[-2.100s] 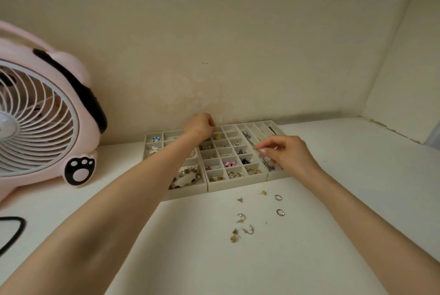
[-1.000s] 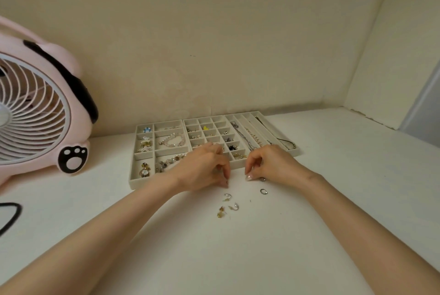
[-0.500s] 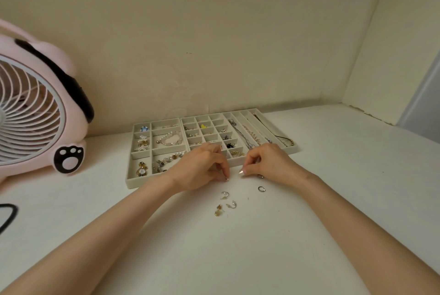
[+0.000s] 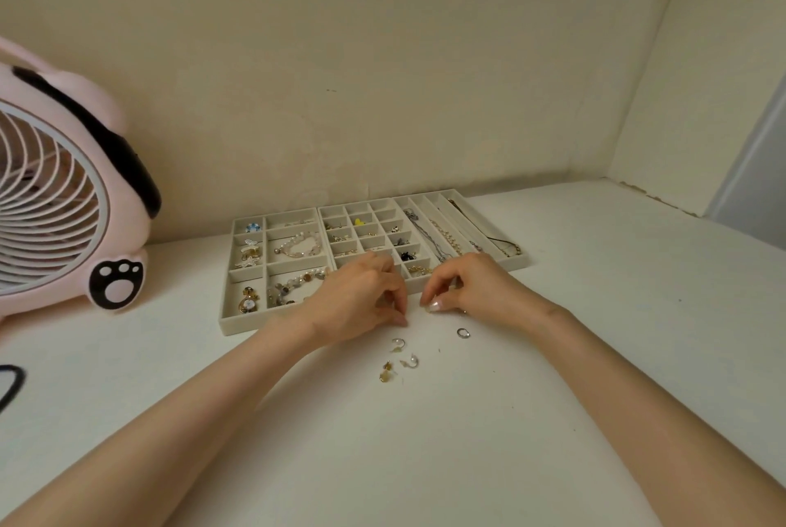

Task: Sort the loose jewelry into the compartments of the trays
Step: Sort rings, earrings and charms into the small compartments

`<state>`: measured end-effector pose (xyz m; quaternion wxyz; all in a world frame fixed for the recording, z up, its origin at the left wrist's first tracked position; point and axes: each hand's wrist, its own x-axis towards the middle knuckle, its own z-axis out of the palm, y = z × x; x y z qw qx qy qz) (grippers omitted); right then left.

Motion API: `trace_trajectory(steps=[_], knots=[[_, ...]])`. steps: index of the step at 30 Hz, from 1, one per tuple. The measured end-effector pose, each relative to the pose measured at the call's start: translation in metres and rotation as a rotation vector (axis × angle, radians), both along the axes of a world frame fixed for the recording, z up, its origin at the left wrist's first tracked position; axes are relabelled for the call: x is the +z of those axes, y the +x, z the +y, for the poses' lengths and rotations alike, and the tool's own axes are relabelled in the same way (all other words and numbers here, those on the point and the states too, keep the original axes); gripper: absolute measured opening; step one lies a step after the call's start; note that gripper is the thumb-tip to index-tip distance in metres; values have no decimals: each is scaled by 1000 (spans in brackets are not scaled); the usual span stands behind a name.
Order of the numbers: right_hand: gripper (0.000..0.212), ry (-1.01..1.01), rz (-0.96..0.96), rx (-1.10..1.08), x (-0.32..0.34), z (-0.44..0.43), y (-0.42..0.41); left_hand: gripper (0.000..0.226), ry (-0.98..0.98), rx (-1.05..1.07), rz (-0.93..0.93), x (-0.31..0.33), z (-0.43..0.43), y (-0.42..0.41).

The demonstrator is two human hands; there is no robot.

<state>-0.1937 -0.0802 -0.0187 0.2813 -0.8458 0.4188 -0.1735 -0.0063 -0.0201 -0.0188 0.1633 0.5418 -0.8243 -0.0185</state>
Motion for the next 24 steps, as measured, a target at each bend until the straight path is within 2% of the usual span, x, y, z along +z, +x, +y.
trace_trajectory(steps=[4, 11, 17, 24], knots=[[10, -67, 39, 3, -2, 1, 4, 14, -14, -3, 9, -1, 0, -1], [18, -44, 15, 55, -2, 3, 1, 8, 5, -16, 47, 4, 3, 6], [19, -42, 2, 51, -1, 6, 1, 16, -7, -2, 91, 11, 1, 10], [20, -29, -34, 26, -5, 3, -1, 10, 12, 10, 66, 8, 2, 5]])
